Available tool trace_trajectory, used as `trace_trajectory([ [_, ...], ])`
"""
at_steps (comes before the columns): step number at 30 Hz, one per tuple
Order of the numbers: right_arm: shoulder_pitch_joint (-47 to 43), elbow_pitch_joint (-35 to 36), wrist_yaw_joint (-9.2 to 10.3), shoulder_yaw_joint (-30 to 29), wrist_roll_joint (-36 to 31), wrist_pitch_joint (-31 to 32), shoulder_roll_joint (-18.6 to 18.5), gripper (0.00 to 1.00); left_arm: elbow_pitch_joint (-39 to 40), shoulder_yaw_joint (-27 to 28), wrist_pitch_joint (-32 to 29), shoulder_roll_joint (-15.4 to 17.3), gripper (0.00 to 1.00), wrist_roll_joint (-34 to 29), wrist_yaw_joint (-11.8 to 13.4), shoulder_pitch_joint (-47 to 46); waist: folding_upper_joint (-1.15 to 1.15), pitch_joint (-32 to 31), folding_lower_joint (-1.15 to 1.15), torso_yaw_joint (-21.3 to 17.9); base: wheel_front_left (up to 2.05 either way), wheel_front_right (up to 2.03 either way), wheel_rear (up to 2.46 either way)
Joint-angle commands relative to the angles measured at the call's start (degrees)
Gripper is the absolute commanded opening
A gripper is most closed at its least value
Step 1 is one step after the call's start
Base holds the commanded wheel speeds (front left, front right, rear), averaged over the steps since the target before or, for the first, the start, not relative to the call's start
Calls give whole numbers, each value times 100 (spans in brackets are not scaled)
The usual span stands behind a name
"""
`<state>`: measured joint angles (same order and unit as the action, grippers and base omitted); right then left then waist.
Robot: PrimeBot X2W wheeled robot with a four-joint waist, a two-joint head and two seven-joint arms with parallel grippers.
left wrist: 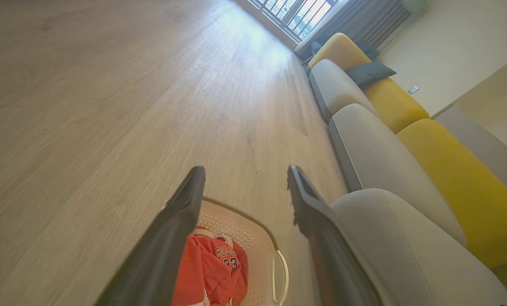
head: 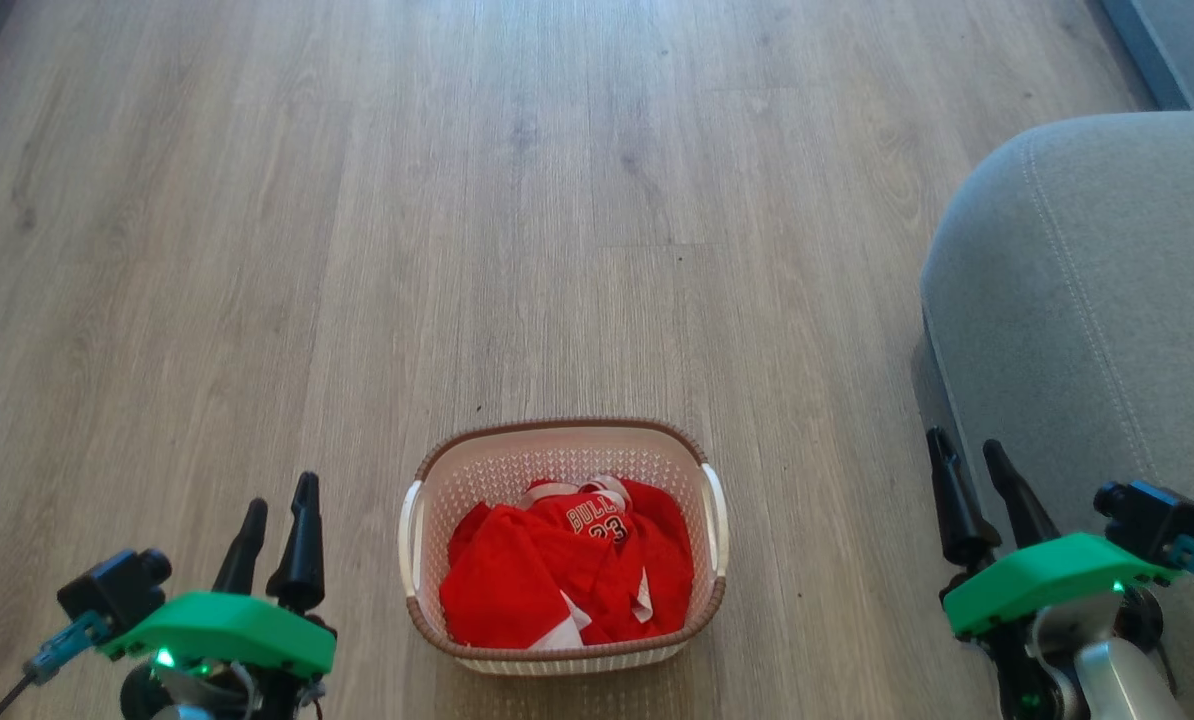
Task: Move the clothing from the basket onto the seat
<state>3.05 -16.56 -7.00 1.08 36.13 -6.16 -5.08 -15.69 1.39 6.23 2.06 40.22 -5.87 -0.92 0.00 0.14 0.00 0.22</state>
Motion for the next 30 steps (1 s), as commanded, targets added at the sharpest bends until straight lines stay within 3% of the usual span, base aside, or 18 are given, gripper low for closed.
trace_trajectory([
  [1,332,180,-30,104,-194,-93,-104,100,183,129,95,61,100,-202,-16,-261,0,-1,0,-3,0,0,0],
  [30,405,49,-41,342,-1758,-569,-148,100,270,204,565,73,100,-2196,3,-287,0,44,0,-100,0,0,0],
])
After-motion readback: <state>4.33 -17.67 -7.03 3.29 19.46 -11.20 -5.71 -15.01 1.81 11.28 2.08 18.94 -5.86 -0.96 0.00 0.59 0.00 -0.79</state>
